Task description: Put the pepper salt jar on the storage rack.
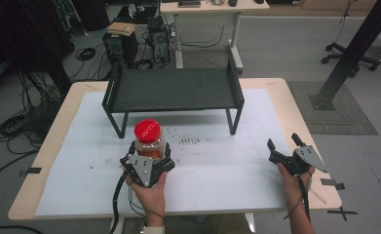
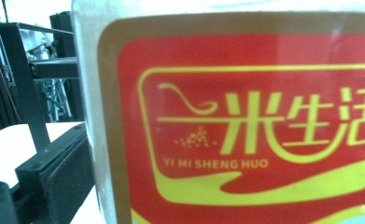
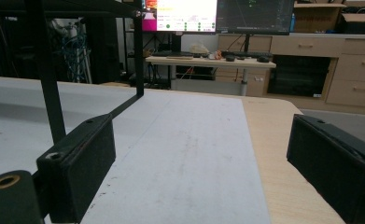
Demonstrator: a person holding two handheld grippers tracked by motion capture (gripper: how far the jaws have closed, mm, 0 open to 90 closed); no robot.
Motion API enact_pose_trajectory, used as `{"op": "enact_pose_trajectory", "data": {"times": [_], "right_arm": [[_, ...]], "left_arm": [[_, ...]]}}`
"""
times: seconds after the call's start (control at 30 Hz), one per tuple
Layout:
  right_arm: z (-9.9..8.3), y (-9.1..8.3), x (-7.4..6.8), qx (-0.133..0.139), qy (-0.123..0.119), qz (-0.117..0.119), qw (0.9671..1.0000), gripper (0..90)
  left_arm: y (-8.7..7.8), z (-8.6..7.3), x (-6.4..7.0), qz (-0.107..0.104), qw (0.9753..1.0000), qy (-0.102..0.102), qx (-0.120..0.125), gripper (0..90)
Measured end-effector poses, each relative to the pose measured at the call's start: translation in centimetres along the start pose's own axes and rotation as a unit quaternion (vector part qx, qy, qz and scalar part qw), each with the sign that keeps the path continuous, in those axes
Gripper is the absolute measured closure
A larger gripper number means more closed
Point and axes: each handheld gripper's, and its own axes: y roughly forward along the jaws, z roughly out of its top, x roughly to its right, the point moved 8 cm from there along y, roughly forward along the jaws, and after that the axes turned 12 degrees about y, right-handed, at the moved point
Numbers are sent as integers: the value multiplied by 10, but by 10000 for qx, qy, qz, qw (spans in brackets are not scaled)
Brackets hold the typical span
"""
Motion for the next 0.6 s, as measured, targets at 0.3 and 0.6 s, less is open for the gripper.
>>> {"op": "enact_pose_trajectory", "data": {"times": [0.3, 0.6], "right_arm": [[0, 0, 0, 2, 12, -1, 10000, 79], [0, 0, 0, 14, 27, -6, 10000, 79]], "left_arm": [[-1, -1, 0, 21, 10000, -23, 11, 122], [-2, 0, 5, 99, 9999, -69, 22, 220]]}}
